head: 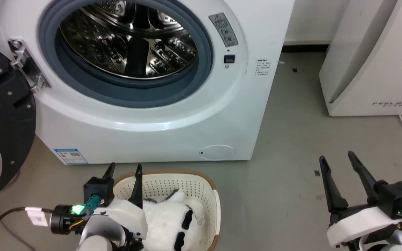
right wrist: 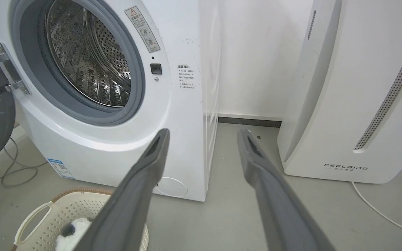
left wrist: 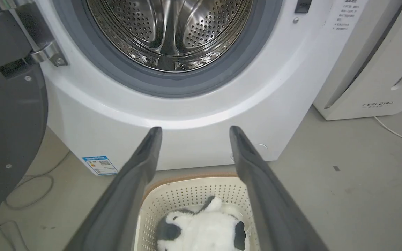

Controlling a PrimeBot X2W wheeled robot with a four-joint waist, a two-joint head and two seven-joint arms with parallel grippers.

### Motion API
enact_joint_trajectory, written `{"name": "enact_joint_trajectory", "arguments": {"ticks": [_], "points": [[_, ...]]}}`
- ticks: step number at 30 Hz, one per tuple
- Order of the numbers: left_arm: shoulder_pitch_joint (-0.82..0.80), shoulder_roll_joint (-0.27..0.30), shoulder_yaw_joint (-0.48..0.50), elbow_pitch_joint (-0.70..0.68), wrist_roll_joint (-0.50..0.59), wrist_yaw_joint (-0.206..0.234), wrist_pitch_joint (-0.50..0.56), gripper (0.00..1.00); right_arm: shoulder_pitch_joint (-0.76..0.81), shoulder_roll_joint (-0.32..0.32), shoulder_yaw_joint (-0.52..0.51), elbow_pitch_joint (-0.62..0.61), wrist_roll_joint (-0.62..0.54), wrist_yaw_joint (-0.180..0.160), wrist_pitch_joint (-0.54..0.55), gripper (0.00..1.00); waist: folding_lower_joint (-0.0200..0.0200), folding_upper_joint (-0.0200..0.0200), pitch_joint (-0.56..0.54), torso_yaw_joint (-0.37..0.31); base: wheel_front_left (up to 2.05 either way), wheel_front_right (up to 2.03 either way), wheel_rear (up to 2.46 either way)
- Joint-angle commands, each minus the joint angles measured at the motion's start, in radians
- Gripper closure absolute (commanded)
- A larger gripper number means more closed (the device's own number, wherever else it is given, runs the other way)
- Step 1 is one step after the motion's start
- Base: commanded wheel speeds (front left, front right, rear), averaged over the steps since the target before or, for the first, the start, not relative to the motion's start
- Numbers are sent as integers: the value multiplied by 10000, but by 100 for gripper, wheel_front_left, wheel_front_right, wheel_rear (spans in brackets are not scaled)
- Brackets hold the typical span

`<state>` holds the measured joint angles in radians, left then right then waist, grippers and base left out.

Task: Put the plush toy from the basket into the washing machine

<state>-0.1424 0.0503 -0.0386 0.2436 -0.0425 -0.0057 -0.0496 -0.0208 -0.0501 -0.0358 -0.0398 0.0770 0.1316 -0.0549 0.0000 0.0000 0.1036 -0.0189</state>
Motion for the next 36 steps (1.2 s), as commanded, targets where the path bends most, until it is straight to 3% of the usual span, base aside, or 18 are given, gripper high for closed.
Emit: {"name": "enact_joint_trajectory", "arguments": {"ticks": [1,12,36], "points": [[-211,22,-26,188,-62,-61,-85,0,-152,0,-45,-78,83,-2,-81,0,0,0,148,-34,0,0,0],[-1275,157,-158,1715,-414,-272,197,0,-656,0,-134,-302,423,-3,-310,0,0,0,1269,-264,0,0,0],[-3154,920,-733,4246,-854,-257,1610,0,-1579,0,-205,-957,1082,-5,-809,0,0,0,3860,-934,0,0,0]]}}
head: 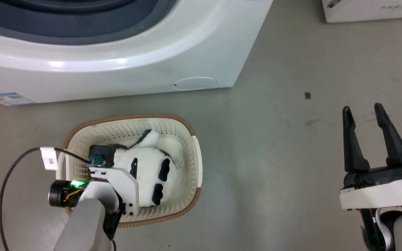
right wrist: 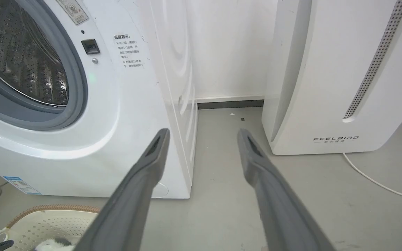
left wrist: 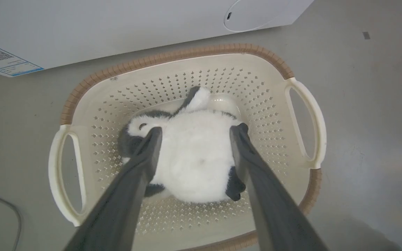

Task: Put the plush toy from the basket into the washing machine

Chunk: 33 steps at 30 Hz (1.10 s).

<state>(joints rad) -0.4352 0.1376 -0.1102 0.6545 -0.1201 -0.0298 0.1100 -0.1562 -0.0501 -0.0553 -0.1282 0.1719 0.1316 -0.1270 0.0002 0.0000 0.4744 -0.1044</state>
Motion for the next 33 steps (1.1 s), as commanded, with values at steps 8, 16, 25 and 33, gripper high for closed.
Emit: {"name": "enact_joint_trajectory", "arguments": {"ticks": [8,16,25,33], "points": [[-969,246,-252,958,-242,-85,409,0,-427,0,-5,-333,280,-5,-254,0,-2,0,968,-251,0,0,0],[-1792,440,-534,1781,-356,-35,677,0,-674,0,-30,-595,436,-6,-421,0,-2,0,1828,-384,0,0,0],[-2617,725,-1035,2707,-299,201,964,0,-961,0,-66,-883,694,-7,-608,0,-2,0,2825,-561,0,0,0],[-3303,800,-1296,3527,-516,153,1133,0,-1219,0,-156,-1024,913,-7,-774,0,-2,0,3592,-658,0,0,0]]}}
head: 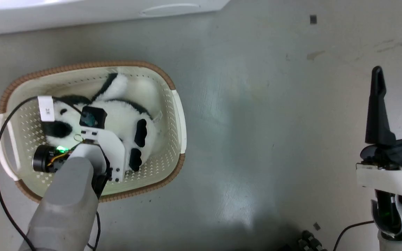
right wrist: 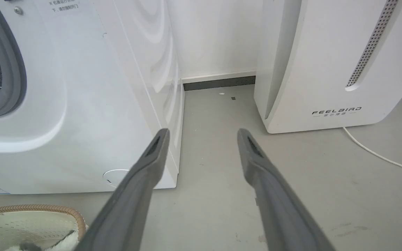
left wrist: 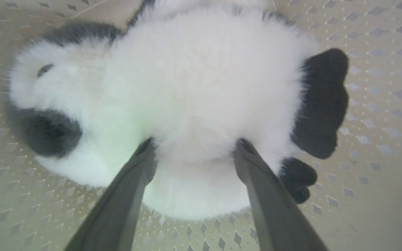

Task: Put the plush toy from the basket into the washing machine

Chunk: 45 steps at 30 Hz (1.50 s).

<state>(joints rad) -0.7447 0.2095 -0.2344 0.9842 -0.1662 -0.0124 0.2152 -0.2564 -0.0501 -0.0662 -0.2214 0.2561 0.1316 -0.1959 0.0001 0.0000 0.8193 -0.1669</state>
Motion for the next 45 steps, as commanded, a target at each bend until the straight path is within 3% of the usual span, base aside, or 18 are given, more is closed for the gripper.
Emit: {"name": "enact_joint_trajectory", "arguments": {"ticks": [1,7,8,9,20,27,45], "points": [[-291,79,-90,333,-82,-27,103,0,-247,0,-62,-101,100,-7,-106,0,-1,0,225,-35,0,0,0],[-774,144,-396,951,-151,-51,213,0,-436,0,-70,-170,237,-8,-231,0,-1,0,668,-107,0,0,0],[-850,161,-450,1053,-159,-43,234,82,-470,0,-72,-188,262,-8,-252,0,-1,0,727,-121,0,0,0],[-918,174,-510,1156,-166,-66,276,100,-502,0,-74,-207,282,-8,-273,0,-1,0,775,-135,0,0,0],[-1519,343,-930,2182,-412,-180,211,100,-813,-1,-135,-317,457,-9,-480,0,-1,0,950,-240,0,0,0],[-1748,299,-1308,2899,-582,-477,-104,100,-914,-1,-277,-196,510,-9,-625,0,-1,0,592,-178,0,0,0],[-758,-355,-1859,3066,-941,-1114,-1404,100,122,-1,-304,328,-48,-9,-659,0,-1,0,-2477,839,0,0,0]]}}
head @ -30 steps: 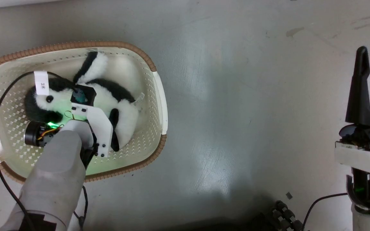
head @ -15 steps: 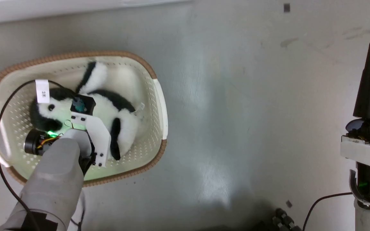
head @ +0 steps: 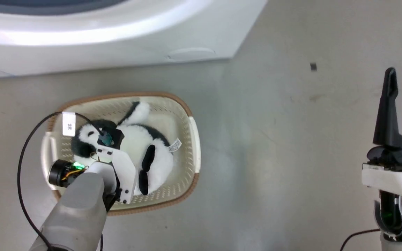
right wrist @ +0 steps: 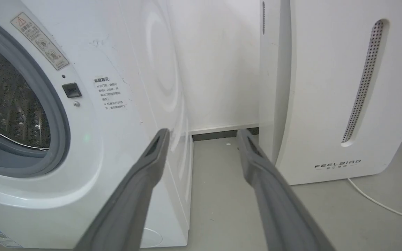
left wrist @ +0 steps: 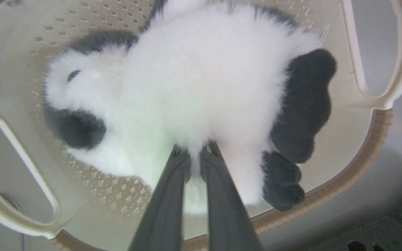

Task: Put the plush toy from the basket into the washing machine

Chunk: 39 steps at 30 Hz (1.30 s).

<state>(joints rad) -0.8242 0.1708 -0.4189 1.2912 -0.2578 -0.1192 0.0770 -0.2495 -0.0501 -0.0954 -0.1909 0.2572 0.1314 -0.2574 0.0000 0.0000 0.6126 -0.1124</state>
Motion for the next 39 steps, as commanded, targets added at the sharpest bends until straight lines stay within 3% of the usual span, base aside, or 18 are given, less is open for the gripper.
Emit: {"name": "enact_joint_trajectory", "arguments": {"ticks": [1,21,28,31,32,35,39], "points": [[85,5,-41,-4,-57,-61,-132,100,120,-1,-16,45,-75,-7,-44,0,0,0,-571,359,0,0,0],[1144,-135,-771,-432,-684,-111,-2813,100,1408,-1,-109,530,-304,-7,-44,0,0,0,-3350,1334,0,0,0],[1317,-140,-589,-1056,-830,217,-3333,100,1741,-1,-245,594,-312,-7,-44,0,0,0,-3885,1479,0,0,0],[1363,-77,-498,-1687,-813,398,-3376,100,1834,-1,-279,597,-316,-7,-44,0,0,0,-4009,1498,0,0,0],[1487,88,-302,-2986,-671,734,-3382,100,1871,-1,-305,583,-313,-7,-44,0,0,0,-4035,1494,0,0,0],[1701,339,188,-4776,-488,1151,-3385,100,1827,-1,-265,543,-279,-7,-44,0,0,0,-3914,1349,0,0,0],[1625,468,715,-5799,-391,1446,-3386,100,1761,-1,-185,521,-241,-7,-44,0,0,0,-3701,1132,0,0,0]]}}
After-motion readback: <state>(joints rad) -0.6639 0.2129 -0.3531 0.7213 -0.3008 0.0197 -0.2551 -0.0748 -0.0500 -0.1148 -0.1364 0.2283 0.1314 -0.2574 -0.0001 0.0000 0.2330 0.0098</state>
